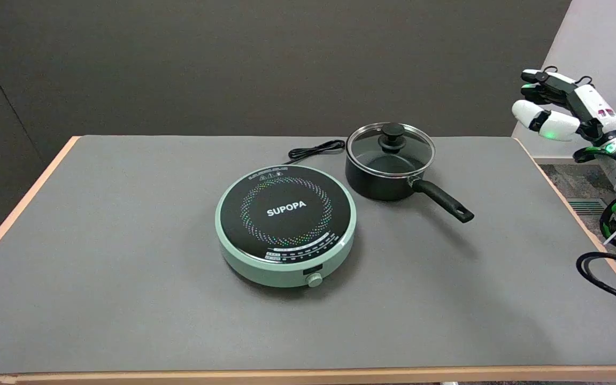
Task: Pick up the pot lid.
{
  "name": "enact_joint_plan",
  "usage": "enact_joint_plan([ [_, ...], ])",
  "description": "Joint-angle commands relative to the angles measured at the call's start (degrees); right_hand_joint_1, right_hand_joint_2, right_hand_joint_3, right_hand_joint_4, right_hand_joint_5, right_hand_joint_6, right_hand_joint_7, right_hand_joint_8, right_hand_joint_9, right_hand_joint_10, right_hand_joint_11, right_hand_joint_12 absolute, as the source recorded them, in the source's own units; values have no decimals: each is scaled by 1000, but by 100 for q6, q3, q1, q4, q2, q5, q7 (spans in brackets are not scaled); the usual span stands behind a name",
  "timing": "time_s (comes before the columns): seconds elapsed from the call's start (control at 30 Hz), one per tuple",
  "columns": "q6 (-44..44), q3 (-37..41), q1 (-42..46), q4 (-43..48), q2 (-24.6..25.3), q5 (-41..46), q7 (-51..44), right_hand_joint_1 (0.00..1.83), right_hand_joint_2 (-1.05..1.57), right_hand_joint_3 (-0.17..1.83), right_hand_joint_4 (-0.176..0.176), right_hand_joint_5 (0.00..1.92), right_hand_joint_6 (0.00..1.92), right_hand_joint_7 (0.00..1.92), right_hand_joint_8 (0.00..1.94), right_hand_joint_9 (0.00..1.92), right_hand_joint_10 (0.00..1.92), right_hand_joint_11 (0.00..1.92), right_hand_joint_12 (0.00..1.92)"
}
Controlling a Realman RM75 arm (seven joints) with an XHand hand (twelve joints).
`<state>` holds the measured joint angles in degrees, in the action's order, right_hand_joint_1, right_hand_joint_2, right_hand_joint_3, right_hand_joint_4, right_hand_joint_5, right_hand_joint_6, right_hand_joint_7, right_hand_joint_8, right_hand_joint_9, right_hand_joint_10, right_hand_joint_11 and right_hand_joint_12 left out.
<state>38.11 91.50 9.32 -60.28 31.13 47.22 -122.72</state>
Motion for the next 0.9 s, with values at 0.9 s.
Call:
enact_joint_plan([
  [0.9, -761, 514, -32, -1574, -433, -1443, -19, 528, 582, 844, 78, 402, 183, 555, 189, 543, 302, 362, 712],
])
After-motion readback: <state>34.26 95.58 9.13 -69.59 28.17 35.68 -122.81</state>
